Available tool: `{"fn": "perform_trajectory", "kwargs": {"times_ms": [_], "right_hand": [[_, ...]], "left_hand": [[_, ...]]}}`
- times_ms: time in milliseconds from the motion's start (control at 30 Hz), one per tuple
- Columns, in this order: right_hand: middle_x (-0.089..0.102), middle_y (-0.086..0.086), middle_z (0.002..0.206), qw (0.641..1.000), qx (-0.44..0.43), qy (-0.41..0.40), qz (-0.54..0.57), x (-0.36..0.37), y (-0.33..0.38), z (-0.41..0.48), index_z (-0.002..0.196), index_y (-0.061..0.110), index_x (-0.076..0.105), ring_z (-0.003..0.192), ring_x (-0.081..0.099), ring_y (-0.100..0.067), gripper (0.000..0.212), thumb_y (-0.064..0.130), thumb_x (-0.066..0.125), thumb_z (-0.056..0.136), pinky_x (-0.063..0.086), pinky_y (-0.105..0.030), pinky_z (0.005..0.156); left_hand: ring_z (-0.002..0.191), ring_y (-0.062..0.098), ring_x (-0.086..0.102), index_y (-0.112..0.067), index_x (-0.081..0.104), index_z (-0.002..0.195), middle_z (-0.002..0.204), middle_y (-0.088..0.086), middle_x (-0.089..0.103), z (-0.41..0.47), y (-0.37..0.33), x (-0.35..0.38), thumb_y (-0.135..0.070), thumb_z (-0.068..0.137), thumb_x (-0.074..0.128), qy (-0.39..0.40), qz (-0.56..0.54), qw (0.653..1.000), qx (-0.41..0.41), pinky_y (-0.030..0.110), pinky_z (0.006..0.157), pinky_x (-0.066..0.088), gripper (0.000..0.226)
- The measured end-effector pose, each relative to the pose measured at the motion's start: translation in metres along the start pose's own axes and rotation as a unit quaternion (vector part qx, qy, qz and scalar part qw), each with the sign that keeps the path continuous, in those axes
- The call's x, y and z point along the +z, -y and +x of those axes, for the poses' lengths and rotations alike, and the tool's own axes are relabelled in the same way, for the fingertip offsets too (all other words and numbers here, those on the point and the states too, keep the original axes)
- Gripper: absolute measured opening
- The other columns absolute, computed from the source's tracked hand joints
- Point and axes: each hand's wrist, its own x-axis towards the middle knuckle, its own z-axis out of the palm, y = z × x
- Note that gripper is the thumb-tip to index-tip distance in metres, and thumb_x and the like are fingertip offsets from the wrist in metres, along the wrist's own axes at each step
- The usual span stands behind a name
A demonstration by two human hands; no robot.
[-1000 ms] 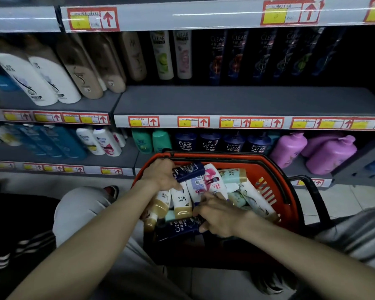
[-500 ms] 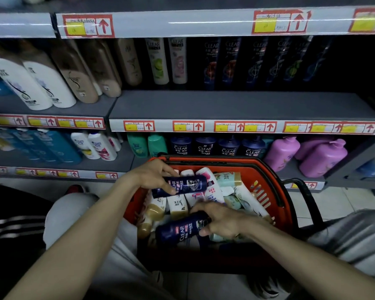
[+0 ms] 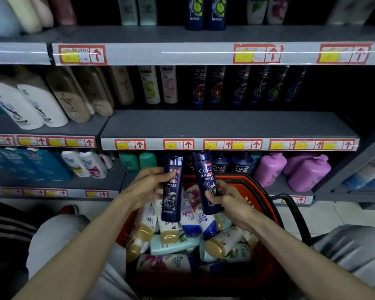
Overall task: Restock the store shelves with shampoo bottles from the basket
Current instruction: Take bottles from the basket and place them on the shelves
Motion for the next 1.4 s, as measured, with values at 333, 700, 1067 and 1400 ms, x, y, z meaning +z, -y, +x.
{"fn": "perform_trajectory", "kwargs": {"times_ms": [333,700,1067,1400], "right_hand": [[0.063,-0.029,0.131,0.987,0.013,0.047,0.154,0.015,0.038,-0.004,0.131,-0.004,0.059,0.129,0.057,-0.044,0.037,-0.012,0.051,0.096,0.053,-0.059,0.101],[0.071,-0.019,0.126,0.977,-0.175,0.048,0.108,0.010,0.183,-0.012,0.129,0.001,0.060,0.115,0.069,-0.032,0.035,-0.011,0.052,0.098,0.057,-0.049,0.094],[0.075,-0.008,0.118,0.943,-0.326,-0.059,0.014,0.004,0.355,0.009,0.124,0.013,0.063,0.111,0.072,-0.021,0.036,-0.009,0.060,0.096,0.059,-0.032,0.088],[0.074,-0.003,0.113,0.909,-0.261,-0.192,-0.261,-0.012,0.397,0.067,0.123,0.013,0.064,0.108,0.069,-0.021,0.036,0.002,0.071,0.089,0.055,-0.042,0.101]], "left_hand": [[0.113,0.043,0.068,0.001,0.060,0.132,0.120,0.027,0.070,-0.014,-0.046,0.051,-0.024,0.104,0.051,-0.015,-0.116,0.993,-0.014,0.058,0.106,0.050,0.038],[0.108,0.034,0.073,-0.006,0.077,0.116,0.120,0.020,0.074,-0.029,-0.176,0.061,-0.014,0.077,0.082,0.048,-0.101,0.968,0.226,0.038,0.086,0.060,0.040],[0.101,0.026,0.077,-0.011,0.073,0.120,0.109,0.009,0.079,-0.002,-0.341,0.082,-0.022,0.092,0.076,-0.041,-0.058,0.933,0.352,0.033,0.080,0.060,0.030],[0.093,0.001,0.073,-0.023,0.069,0.109,0.109,-0.003,0.076,0.060,-0.361,0.082,0.001,0.102,0.056,-0.120,0.045,0.910,0.394,0.016,0.071,0.057,0.029]]}}
